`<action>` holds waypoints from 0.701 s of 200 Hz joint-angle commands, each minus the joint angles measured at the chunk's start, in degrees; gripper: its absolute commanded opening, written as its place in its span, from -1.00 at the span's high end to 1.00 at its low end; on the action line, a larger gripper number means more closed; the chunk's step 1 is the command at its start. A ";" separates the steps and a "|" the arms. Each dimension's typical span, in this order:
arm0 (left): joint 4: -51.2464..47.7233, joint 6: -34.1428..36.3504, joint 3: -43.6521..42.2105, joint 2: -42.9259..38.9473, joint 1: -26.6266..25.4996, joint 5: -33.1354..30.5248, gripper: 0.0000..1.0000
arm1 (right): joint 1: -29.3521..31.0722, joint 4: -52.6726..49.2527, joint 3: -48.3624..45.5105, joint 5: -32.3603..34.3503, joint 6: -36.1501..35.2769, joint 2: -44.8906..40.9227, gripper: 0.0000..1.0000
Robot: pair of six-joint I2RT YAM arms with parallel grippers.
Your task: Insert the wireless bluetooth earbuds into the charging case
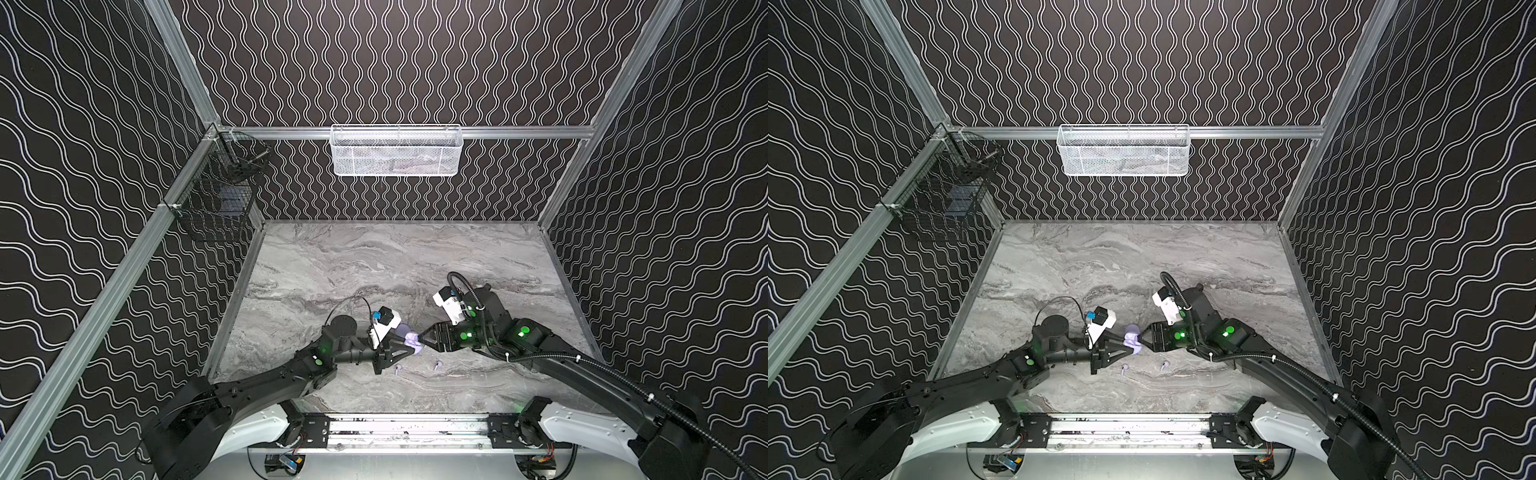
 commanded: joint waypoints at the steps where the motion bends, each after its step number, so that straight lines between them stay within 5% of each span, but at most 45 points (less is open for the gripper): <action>1: 0.46 1.53 0.10 -0.29 -0.04 -1.02 0.94 | -0.09 -0.10 0.92 3.86 0.92 -1.62 -0.17; 67: -6.36 2.70 -0.94 -5.95 -0.04 -5.43 0.97 | 1.41 -6.03 0.18 18.31 13.77 -2.34 -0.09; 140: -5.67 3.21 -1.22 -7.45 -0.04 -7.97 0.98 | 11.64 -7.31 -6.70 28.43 26.37 -1.18 -0.11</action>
